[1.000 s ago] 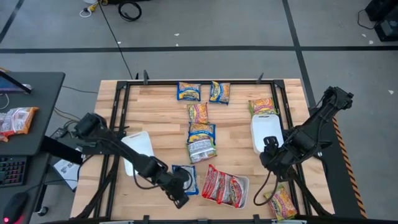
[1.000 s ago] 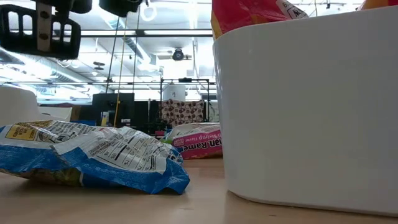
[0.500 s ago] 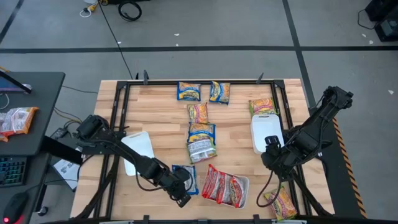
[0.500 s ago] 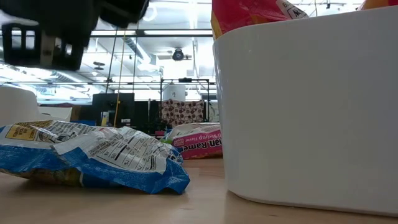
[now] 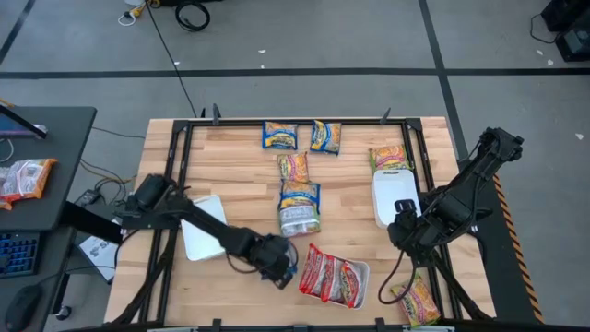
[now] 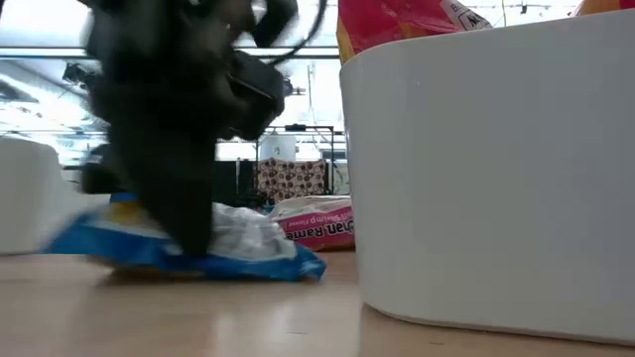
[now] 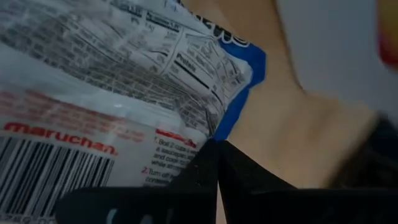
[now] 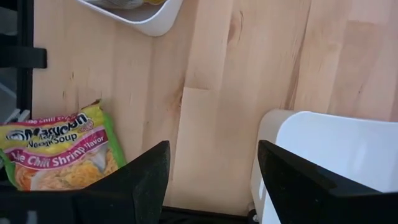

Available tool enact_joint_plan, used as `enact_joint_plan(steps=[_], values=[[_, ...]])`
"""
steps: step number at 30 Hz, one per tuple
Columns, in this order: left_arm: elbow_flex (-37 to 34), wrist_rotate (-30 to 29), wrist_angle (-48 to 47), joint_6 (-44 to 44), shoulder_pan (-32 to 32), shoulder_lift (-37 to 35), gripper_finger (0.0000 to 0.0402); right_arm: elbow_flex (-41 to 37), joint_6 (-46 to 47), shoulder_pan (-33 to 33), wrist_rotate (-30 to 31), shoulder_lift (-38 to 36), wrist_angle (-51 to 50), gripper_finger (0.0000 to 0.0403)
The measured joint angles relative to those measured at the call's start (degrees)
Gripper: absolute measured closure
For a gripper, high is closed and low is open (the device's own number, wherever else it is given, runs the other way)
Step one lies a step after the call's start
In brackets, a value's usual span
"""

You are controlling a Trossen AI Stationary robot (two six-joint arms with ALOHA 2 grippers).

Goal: Sort Maruchan noodles
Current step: Put the red noodle pack into the bottom white bin

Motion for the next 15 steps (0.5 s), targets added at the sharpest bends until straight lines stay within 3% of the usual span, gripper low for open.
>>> enact_joint_plan(steps=[8,12,15], values=[[0.1,-10.6,-12.1,9.9,12.5,-0.8,0.0393,-1.4,-6.0,-2.2,-1.0,0.0,0.9,0.0155],[-0.1,-11.7,-12.5,14.8,17.5,-4.1,0.0393,-5.7,-4.3,-1.8,-8.1,0.0,2.5,0.0155],[0.0,-11.3,-11.8,16.7,16.8,-8.1,0.0393,-8.9,0.1,-0.1,-15.3,0.0,6.8,0.0155]])
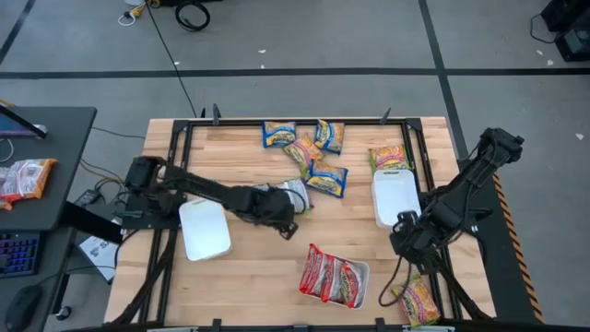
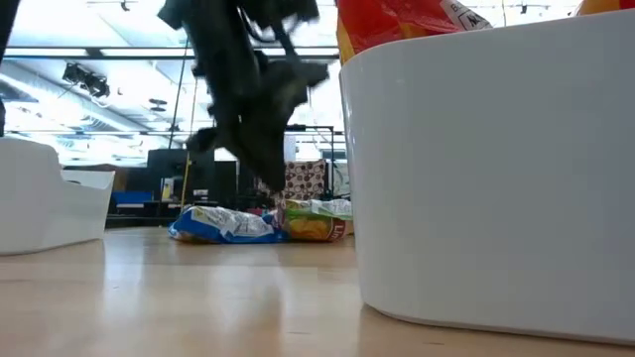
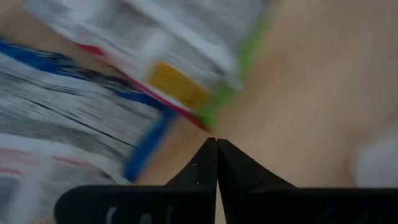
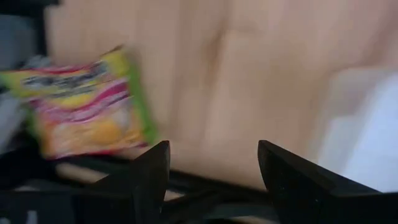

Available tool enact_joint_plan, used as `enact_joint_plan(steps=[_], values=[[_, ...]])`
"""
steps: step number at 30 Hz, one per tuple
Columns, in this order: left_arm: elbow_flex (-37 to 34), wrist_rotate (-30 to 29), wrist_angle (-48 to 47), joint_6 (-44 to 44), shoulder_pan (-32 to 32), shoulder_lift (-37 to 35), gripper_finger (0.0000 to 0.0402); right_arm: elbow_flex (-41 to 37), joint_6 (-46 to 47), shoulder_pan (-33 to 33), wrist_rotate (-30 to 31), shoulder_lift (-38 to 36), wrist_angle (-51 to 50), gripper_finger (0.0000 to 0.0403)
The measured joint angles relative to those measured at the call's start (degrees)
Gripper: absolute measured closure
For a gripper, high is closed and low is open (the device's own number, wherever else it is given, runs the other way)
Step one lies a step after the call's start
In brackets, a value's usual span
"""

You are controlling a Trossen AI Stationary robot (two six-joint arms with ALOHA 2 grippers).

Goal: Sort Maruchan noodles
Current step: Put the red noodle pack into the bottom white bin

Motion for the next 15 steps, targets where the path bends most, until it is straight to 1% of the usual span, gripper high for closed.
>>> enact_joint_plan(steps=[2,3,5,7,10,12,15], values=[[0.0,0.3,0.8,0.2,-1.7,-1.8,0.0393,-1.7,3.9,1.4,-2.9,0.1,5.9,0.0155],[0.0,0.4,1.7,0.2,-2.8,-2.6,0.0393,-2.5,6.1,2.0,-3.2,0.2,9.7,0.0156],[0.0,1.0,3.5,-0.1,-5.4,-3.5,0.0393,-4.0,10.6,2.8,-2.1,0.4,17.6,0.0158],[0.1,1.4,5.5,-1.8,-8.4,-3.3,0.0393,-4.8,14.0,3.1,0.7,1.6,24.0,0.0160],[0.1,1.7,7.6,-4.3,-12.5,-2.3,0.0393,-4.9,15.7,3.3,2.9,5.1,27.5,0.0162],[0.0,1.1,6.9,-4.4,-14.6,-1.5,0.0393,-5.0,15.4,3.4,3.5,7.8,29.0,0.0163],[0.0,-0.2,8.0,-4.4,-16.2,0.3,0.0393,-5.0,14.7,3.2,4.4,11.7,33.4,0.0163]])
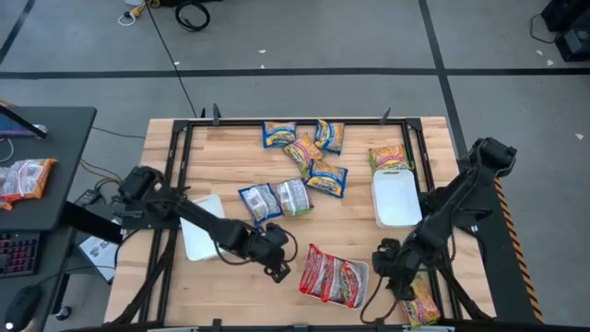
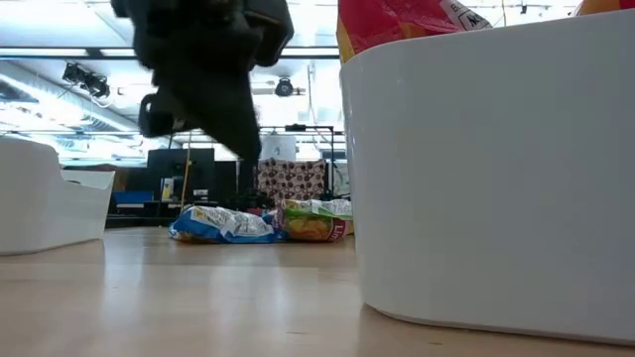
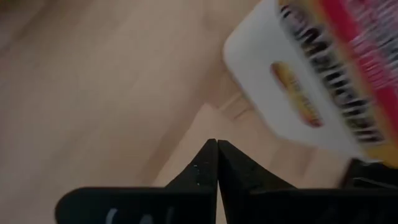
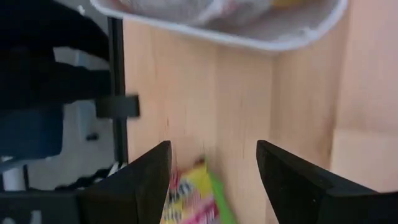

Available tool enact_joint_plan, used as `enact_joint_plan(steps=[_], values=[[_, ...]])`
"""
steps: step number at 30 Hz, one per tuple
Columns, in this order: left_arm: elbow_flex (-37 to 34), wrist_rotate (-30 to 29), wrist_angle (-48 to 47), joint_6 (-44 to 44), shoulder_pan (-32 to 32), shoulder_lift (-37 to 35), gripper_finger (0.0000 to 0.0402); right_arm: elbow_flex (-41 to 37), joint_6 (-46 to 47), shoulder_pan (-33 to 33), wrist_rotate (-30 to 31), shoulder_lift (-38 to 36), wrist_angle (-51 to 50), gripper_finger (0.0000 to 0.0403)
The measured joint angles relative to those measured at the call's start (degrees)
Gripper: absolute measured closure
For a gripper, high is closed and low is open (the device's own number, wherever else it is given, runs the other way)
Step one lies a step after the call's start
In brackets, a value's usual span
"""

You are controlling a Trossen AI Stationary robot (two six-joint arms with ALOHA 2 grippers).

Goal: Sort Maruchan noodles
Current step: Put the red noodle pack into the bottom white bin

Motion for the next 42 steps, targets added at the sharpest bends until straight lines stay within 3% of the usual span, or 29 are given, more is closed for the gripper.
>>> enact_joint_plan(steps=[6,11,15,20,26,30,37,42], values=[[0.0,0.5,7.7,4.2,-0.6,4.6,0.0393,0.0,2.0,-2.5,1.5,6.2,10.2,0.0163],[0.0,6.0,19.5,6.4,-0.7,8.0,0.0393,0.2,1.1,-6.2,3.1,8.8,11.5,0.0163],[0.0,8.2,19.4,6.6,-1.8,8.3,0.0393,0.3,-0.8,-11.1,5.2,9.5,11.3,0.0163],[0.0,9.6,13.3,6.1,-3.2,5.8,0.0393,0.2,-4.5,-18.6,7.7,10.5,16.6,0.0163],[-0.1,6.4,-5.9,6.2,-3.5,0.1,0.0393,3.2,-8.3,-24.5,8.0,14.5,22.0,0.0163],[0.0,4.7,-16.7,7.3,-3.3,-2.8,0.0393,7.1,-11.0,-25.9,5.1,18.4,22.7,0.0163],[0.1,5.0,-18.8,8.0,-4.8,-4.1,0.0393,15.3,-18.5,-26.0,3.4,18.3,8.2,0.0163],[0.1,4.6,-18.7,7.5,-5.1,-3.6,0.0393,21.9,-24.3,-26.0,7.8,15.8,-1.0,0.0163]])
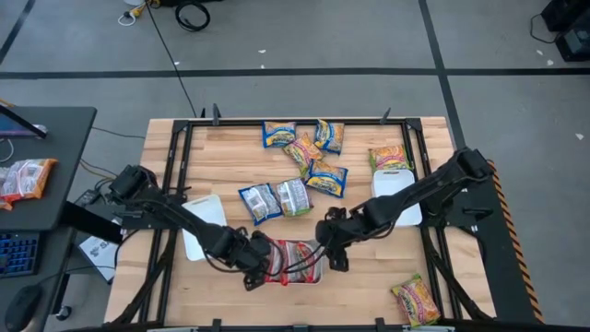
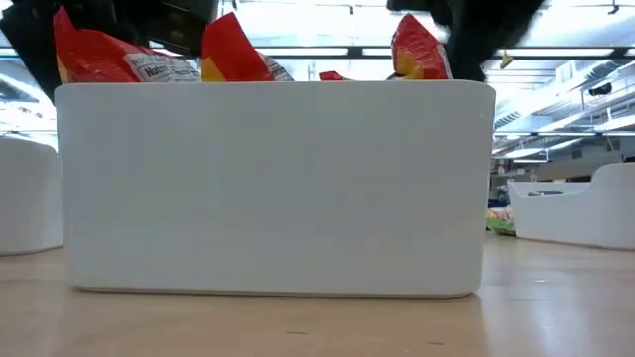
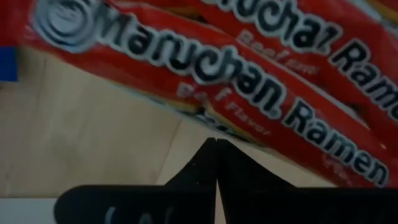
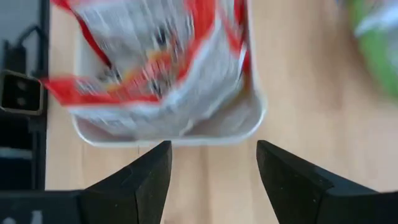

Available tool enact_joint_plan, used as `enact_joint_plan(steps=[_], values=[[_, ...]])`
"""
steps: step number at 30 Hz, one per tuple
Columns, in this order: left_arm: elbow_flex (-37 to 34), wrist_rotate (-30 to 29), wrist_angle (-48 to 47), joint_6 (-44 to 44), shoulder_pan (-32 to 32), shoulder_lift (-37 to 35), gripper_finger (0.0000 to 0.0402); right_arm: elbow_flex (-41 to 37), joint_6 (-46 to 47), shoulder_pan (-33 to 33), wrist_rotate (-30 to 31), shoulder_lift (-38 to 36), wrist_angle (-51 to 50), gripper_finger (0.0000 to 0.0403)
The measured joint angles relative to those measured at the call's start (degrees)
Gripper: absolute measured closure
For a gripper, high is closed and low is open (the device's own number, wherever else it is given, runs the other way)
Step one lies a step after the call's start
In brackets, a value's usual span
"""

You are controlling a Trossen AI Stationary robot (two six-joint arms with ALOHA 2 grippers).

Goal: Sort Maruchan noodles
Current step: Put the red noodle pack into the bottom white bin

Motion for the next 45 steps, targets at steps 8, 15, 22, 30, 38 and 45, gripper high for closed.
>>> enact_joint_plan(steps=[8,15,22,30,38,45], values=[[0.0,-0.9,1.5,-0.2,0.4,0.0,0.0393,4.7,-6.9,0.1,4.6,-0.2,12.9,0.0163],[0.0,-2.5,4.6,-0.2,1.1,0.0,0.0393,0.9,-4.5,-2.6,3.9,-0.2,18.7,0.0167],[0.0,-2.7,5.1,-0.7,1.6,0.0,0.0393,-4.6,0.8,-2.5,-2.4,-0.2,18.7,0.0174],[0.0,-2.7,4.6,-1.7,1.6,0.0,0.0393,-3.7,1.1,0.3,-1.2,-0.1,20.3,0.0177],[0.0,-2.4,4.5,-3.0,1.5,0.0,0.0393,-1.5,0.6,1.8,-0.3,-0.1,23.0,0.0240],[0.0,-2.4,5.0,-3.0,1.4,0.0,0.0393,-4.3,-0.6,1.7,5.1,-0.1,20.0,0.0389]])
